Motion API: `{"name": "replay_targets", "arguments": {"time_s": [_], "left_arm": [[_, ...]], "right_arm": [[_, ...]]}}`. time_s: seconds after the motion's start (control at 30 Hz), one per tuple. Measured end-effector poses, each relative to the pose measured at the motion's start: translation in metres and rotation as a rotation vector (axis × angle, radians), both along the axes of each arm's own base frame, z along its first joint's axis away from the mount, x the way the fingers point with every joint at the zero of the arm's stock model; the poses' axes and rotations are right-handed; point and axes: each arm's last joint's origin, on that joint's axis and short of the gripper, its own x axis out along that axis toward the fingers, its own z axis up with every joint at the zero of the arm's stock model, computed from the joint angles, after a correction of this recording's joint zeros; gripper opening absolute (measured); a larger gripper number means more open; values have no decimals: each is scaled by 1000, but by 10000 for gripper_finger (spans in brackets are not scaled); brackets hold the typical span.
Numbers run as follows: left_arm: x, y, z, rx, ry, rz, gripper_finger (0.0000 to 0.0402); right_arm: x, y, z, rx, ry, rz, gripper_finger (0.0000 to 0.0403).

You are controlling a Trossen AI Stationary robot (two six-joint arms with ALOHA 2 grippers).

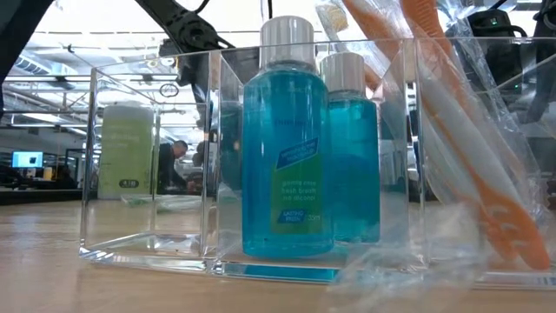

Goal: Pick & Place toothbrushing station
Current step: Put the green toothbrush into the transparent organizer

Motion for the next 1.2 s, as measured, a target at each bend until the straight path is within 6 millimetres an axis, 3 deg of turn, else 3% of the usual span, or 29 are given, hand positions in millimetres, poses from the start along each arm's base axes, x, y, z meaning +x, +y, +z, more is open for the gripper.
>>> {"name": "replay_targets", "arguments": {"time_s": [0.23, 0.5, 0.7, 0.8, 0.93, 1.2], "left_arm": [[-3, 1, -13, -15, 84, 2, 163], [-5, 0, -15, -20, 108, -8, 17], [-9, -2, 2, 6, 80, -51, 12], [-19, -8, 26, 55, 71, -73, 9], [-30, -23, 84, 156, -109, -95, 7], [-75, -77, 175, 319, -444, -198, 6]], "right_arm": [[0, 0, 0, 0, 5, 0, 130], [0, 0, 0, 0, 5, 0, 130], [0, 0, -1, -1, 11, 0, 130], [0, 0, -2, -1, 22, 0, 130], [-1, 0, -3, -1, 28, 0, 130], [-1, 0, -2, -1, 26, 1, 130]]}}
